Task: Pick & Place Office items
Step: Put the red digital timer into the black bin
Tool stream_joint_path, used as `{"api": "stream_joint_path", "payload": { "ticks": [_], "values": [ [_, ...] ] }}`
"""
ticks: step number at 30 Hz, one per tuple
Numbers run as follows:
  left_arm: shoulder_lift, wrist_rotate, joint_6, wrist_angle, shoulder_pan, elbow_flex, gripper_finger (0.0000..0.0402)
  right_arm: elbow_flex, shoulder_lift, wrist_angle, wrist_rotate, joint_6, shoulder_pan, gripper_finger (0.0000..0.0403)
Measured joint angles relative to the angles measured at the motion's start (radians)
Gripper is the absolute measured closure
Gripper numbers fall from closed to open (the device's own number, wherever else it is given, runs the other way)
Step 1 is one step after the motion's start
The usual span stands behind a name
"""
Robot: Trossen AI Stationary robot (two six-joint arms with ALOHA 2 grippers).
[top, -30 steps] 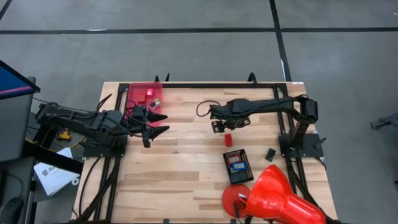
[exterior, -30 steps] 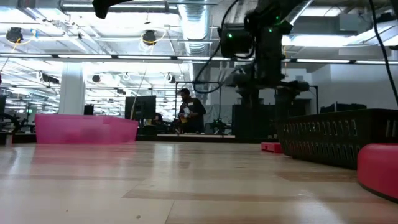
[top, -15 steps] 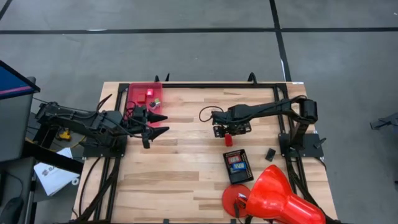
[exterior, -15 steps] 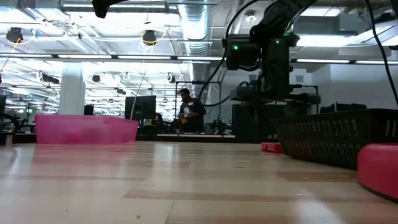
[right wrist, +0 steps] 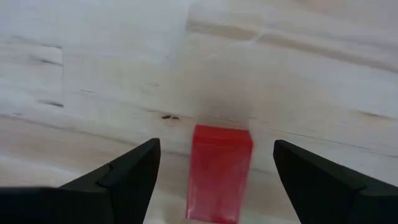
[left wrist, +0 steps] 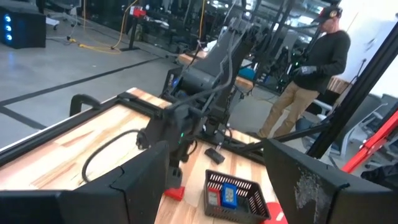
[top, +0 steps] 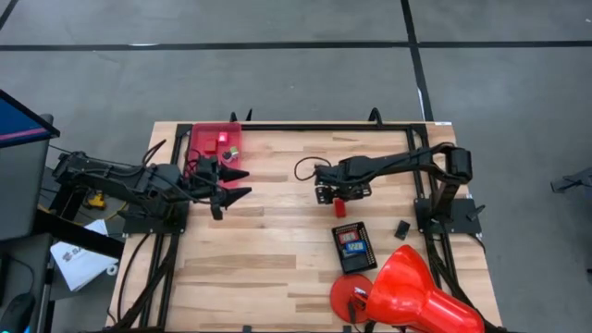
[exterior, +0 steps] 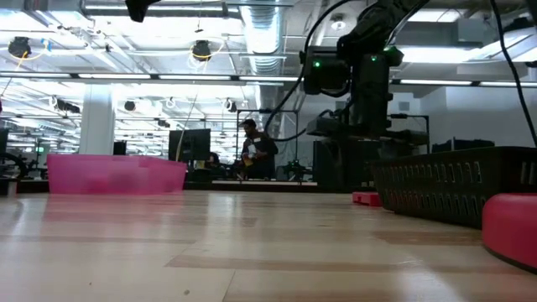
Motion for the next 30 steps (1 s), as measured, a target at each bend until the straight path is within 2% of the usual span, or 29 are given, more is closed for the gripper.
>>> {"api": "stream_joint_path", "payload": {
  "ticks": [8,18,23,30],
  "values": [
    [0.0,0.0,0.0,0.049,0.0,0.0,0.0143,0.008,0.084,0.015,-0.025,-0.029,0.02,0.0096],
    [0.0,0.0,-0.004,0.068,0.0,0.0,0.0143,0.005,0.083,0.022,-0.026,-0.038,0.019,0.0105],
    [0.0,0.0,-0.01,0.068,0.0,0.0,0.0143,0.003,0.085,0.017,-0.02,-0.045,0.026,0.0147],
    [0.0,0.0,-0.011,0.079,0.0,0.0,0.0144,0.001,0.086,0.023,-0.019,-0.063,0.034,0.0238]
  ]
}}
